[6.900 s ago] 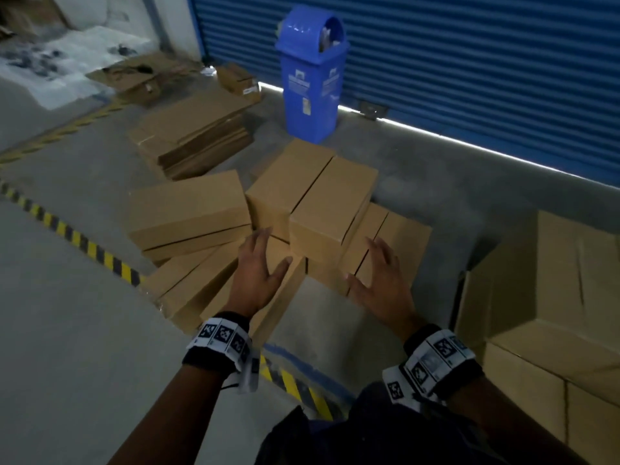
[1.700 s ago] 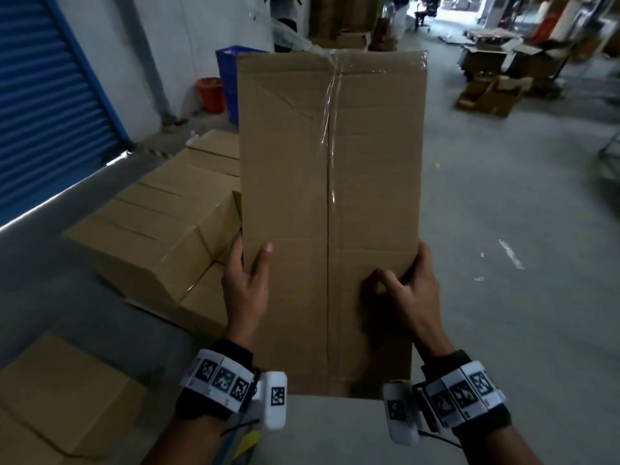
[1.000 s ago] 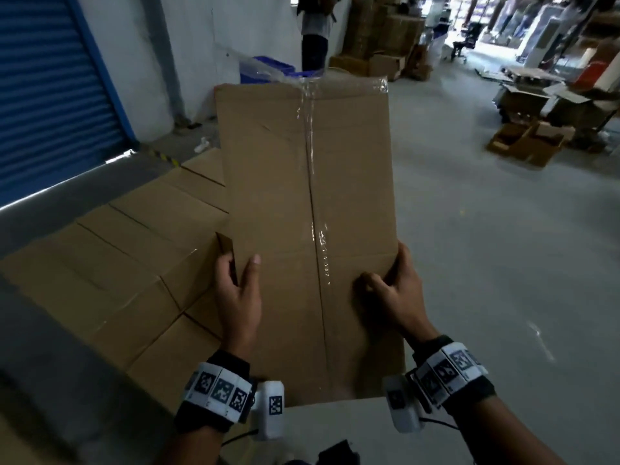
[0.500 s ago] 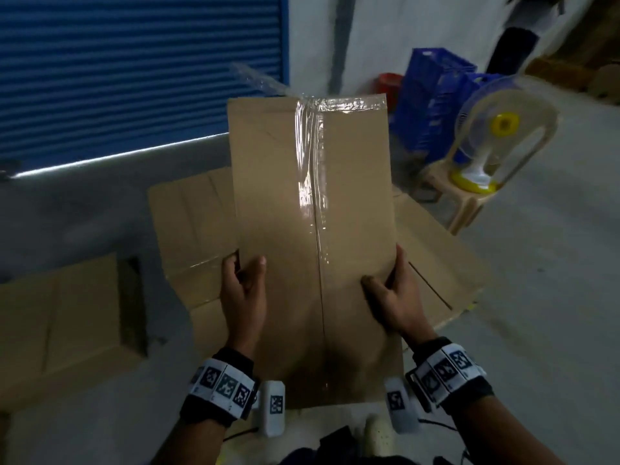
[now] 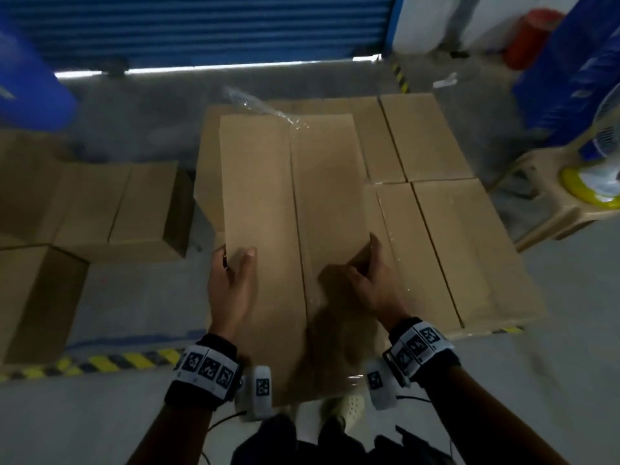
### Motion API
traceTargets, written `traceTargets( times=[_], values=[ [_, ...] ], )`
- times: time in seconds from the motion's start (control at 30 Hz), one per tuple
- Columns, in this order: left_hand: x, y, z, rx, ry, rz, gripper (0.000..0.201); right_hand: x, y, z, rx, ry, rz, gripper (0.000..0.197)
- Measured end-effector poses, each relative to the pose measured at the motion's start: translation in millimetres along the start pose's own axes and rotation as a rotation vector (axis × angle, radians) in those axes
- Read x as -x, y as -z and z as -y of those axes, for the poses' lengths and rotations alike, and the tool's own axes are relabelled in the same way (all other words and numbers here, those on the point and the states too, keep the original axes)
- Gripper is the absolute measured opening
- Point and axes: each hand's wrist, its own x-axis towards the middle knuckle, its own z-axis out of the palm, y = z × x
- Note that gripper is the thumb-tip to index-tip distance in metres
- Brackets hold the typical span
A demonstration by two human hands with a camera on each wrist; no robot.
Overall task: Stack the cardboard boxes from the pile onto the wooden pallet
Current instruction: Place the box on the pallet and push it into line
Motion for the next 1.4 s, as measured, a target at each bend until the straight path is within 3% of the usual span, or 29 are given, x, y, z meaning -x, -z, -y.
traceTargets(
  times=[0.1,0.37,0.53,0.67,0.77,1.0,1.3,1.4],
  values=[
    [-4,-7,25,-0.048,0.06,0.034,0.019,-11,-14,-27,0.04,-0.085,0.042,0.087],
    [-32,-18,123,-0.199,0.152,0.073,0.036,-41,-50,-103,0.174,-0.262,0.098,0.065],
    [-49,-27,175,-0.291,0.312,0.214,0.085,-60,-64,-141,0.264,-0.324,0.134,0.066],
    [-68,-45,196,-0.246,0.438,0.258,0.077,-83,-69,-162,0.351,-0.277,0.098,0.057],
    [-79,-60,213,-0.228,0.469,0.294,0.072,-104,-71,-172,0.478,-0.231,0.037,0.063],
    [-104,-90,237,-0.242,0.438,0.302,0.077,-151,-72,-180,0.573,-0.24,0.008,0.062],
    [-131,-110,246,-0.213,0.306,0.298,0.082,-188,-68,-182,0.584,-0.169,0.018,0.035],
    [-127,-113,253,-0.238,0.311,0.363,0.087,-186,-69,-190,0.695,-0.127,0.063,0.042]
  ],
)
